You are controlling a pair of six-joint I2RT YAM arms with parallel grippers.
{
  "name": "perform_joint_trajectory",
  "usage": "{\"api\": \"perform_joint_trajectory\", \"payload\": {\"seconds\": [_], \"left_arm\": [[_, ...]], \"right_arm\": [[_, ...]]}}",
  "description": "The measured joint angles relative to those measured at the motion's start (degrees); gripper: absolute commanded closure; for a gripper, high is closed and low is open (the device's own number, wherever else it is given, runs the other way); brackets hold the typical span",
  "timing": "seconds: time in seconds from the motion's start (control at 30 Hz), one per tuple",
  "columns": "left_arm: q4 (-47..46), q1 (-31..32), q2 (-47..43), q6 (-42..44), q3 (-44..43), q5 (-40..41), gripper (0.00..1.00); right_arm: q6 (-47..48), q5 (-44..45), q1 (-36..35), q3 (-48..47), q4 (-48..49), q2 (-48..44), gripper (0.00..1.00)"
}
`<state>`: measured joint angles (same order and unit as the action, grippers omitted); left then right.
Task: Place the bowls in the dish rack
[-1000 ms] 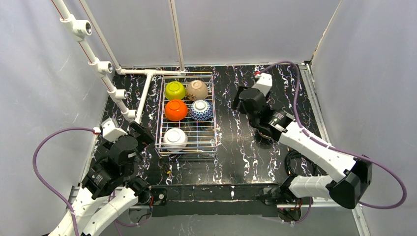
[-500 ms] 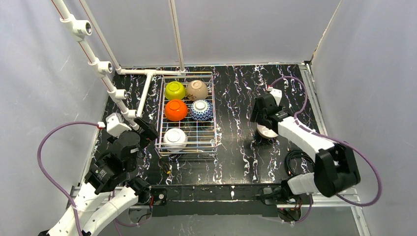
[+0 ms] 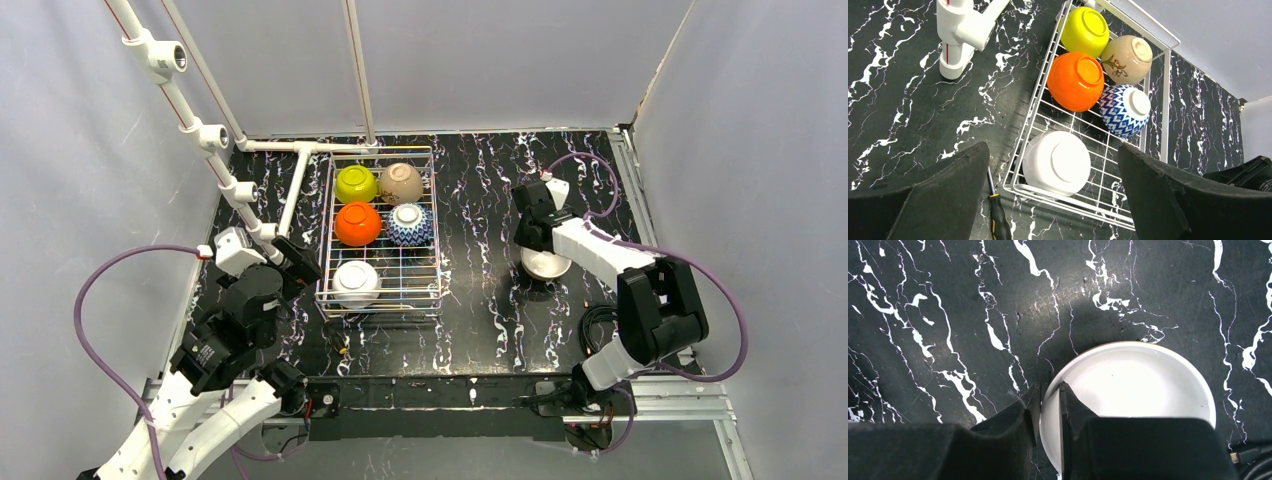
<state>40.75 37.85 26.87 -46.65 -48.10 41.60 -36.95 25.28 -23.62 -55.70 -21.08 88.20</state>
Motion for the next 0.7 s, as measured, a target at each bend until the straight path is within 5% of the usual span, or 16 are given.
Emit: {"api": "perform_joint_trajectory", "payload": {"seconds": [0.37,0.53,0.7], "left_arm": [[0.1,0.0,-0.2,0.6,0.0,1.0,0.02],[0.3,0.0,-0.8,0.6,0.0,1.2,0.02],[0.5,0.0,-1.0,0.6,0.0,1.5,0.02]], "right_arm": [[-0.9,0.1,0.0,-0.9,-1.6,0.7,0.75],[-1.2,0.1,0.0,-1.2,-2.8,1.2,0.99],[-0.3,0.2,0.0,-2.0,-4.6,-0.3,0.99]]}}
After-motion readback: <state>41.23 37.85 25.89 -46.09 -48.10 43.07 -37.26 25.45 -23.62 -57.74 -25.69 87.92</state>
